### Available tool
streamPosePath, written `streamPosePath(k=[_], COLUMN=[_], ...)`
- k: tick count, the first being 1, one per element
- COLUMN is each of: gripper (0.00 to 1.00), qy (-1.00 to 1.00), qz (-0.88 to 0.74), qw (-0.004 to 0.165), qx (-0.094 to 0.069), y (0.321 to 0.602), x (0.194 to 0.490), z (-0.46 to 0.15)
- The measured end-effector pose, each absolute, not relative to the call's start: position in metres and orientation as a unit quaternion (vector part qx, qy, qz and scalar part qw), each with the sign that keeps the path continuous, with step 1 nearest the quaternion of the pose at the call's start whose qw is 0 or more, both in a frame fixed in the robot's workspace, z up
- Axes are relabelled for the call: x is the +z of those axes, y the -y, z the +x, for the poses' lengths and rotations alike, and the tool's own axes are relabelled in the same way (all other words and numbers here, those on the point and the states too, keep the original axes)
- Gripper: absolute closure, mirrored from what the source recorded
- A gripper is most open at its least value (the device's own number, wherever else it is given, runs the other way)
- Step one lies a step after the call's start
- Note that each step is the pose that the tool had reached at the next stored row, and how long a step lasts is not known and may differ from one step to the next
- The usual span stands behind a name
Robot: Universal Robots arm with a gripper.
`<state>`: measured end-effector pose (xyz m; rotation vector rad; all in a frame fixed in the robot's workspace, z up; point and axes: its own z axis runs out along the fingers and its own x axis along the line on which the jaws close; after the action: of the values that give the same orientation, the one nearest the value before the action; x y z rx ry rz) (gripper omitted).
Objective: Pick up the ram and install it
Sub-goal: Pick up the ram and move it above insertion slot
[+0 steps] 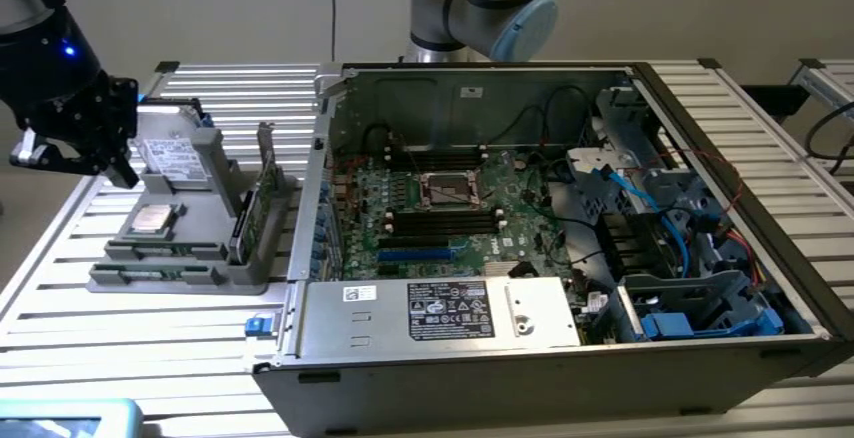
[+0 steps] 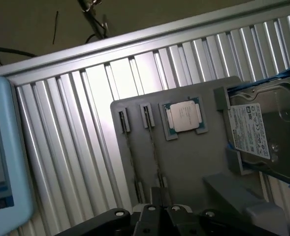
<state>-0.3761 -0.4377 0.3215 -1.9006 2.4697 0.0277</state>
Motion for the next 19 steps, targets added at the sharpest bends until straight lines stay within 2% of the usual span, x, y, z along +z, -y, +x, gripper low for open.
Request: streamPosePath(k=[9,10,12,13,14,16,17,19], gripper=[0.89,0.88,0.76,0.76,0.70,0.70,0.64,0.64], qy=[-0.783,-0.783,-0.783,-0.783,-0.783,-0.783,-0.783,-0.782], qz=[-0.622,-0.622,-0.622,-0.622,-0.622,-0.622,-0.622,-0.623], qw=[0.013,0.013,0.013,0.013,0.013,0.013,0.013,0.013], qx=[0.009,0.009,0.009,0.009,0.009,0.009,0.009,0.009], y=[0.4378,0.4378,0.4378,0.4378,0.4378,0.4378,0.4377,0.4378], x=[0.3214,0.3214,0.3214,0.3213,0.3211,0.3196,0.3183,0.3147], z=[-0.3761,-0.3761,-0.3761,-0.3761,-0.3762,-0.3765,-0.3769,-0.3780])
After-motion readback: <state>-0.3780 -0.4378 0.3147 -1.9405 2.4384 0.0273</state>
